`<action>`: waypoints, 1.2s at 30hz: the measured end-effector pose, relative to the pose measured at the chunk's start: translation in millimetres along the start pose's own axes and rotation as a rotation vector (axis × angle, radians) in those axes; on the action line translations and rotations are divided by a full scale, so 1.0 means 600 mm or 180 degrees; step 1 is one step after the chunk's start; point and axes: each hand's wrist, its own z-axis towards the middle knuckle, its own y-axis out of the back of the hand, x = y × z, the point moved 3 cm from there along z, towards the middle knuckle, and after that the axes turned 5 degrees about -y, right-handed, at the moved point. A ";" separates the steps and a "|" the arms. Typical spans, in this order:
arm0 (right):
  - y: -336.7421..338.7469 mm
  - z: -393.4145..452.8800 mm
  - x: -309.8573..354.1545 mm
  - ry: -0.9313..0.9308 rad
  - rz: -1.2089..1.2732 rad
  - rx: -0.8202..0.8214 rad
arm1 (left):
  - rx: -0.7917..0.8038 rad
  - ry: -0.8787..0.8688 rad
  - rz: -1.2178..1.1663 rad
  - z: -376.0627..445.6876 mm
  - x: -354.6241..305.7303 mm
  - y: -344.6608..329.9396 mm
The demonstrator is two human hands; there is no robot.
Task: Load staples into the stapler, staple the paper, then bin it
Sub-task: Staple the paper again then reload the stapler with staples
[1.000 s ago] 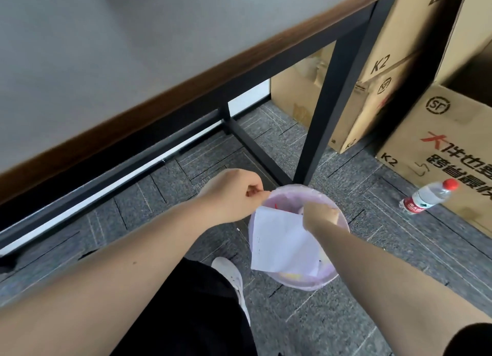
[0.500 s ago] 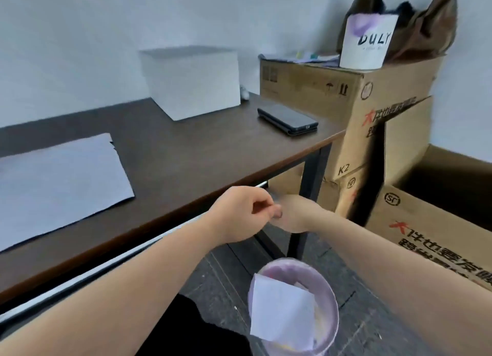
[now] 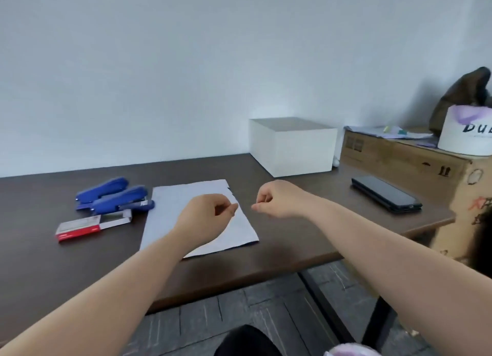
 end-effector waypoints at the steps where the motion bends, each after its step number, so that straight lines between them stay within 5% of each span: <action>1: -0.014 0.022 0.018 0.0031 -0.0013 0.0065 | -0.0068 0.0089 0.0031 0.001 0.022 0.016; 13: -0.138 0.214 0.170 0.0304 0.0030 0.0358 | -0.1120 0.0457 0.1376 0.043 0.240 0.148; 17: -0.173 0.273 0.201 0.0459 0.0046 0.0109 | -0.0589 0.0878 0.1654 0.064 0.297 0.170; 22: -0.204 0.340 0.201 0.0392 0.0037 -0.0020 | -0.0078 0.0752 0.1792 0.082 0.326 0.185; 29: -0.208 0.408 0.181 -0.0025 -0.0426 -0.0114 | 0.0093 0.0680 0.2190 0.153 0.316 0.176; 36: -0.207 0.434 0.174 0.0291 -0.0546 -0.0057 | 0.0004 0.0664 0.2052 0.222 0.319 0.148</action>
